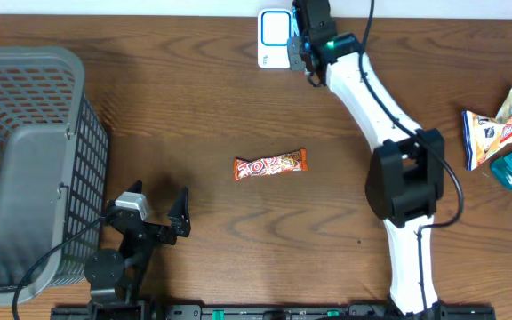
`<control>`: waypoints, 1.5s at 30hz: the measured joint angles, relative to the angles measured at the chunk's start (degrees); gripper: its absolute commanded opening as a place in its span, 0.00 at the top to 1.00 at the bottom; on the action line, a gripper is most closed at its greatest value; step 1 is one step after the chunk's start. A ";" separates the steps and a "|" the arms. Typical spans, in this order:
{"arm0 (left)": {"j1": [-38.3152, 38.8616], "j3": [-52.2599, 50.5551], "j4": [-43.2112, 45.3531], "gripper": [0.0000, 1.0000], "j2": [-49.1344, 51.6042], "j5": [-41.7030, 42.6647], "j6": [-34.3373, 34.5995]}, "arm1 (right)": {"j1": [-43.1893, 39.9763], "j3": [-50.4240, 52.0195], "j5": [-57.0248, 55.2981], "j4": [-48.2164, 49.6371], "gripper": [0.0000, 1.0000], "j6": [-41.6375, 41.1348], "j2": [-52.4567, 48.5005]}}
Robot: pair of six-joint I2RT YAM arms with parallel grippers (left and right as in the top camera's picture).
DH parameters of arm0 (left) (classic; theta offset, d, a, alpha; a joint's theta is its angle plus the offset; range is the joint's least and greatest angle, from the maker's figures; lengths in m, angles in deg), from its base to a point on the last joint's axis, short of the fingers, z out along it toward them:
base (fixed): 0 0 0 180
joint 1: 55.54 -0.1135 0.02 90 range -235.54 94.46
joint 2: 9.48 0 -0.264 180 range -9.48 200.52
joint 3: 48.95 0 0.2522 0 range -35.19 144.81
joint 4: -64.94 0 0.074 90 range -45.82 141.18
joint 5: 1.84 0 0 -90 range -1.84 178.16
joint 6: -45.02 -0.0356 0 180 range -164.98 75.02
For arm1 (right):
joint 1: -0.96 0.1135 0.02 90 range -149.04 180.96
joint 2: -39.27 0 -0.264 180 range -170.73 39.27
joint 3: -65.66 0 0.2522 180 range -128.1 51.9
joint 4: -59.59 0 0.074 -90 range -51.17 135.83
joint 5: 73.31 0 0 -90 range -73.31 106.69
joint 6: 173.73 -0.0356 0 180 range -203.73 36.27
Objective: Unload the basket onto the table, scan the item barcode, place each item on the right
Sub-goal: 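Hold the wet-wipe pack in front of the scanner with the right gripper, then swing right and set the wet-wipe pack on the table's right side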
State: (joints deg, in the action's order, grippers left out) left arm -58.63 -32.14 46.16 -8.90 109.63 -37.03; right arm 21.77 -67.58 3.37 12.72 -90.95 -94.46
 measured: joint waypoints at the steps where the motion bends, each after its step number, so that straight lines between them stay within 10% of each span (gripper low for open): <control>1: 0.00 0.00 0.02 0.02 0.00 0.00 0.00 | 0.02 0.02 -0.26 1.40 0.99 0.02 -0.39; 27: 0.00 0.00 0.02 0.02 0.00 0.00 0.00 | 5.31 0.02 -14.38 9.68 0.99 14.95 -7.67; 37: 0.00 0.00 0.02 0.02 0.00 0.00 0.00 | 5.16 -6.73 -25.55 -28.04 0.99 3.76 -7.54; 45: 0.00 0.00 0.02 0.02 0.00 0.00 0.00 | -10.80 -4.35 -23.91 -34.91 0.99 -4.17 -7.39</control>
State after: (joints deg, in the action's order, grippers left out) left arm -58.63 -32.14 46.19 -8.90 109.63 -37.03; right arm 10.98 -71.93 -20.55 -22.18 -95.13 -101.85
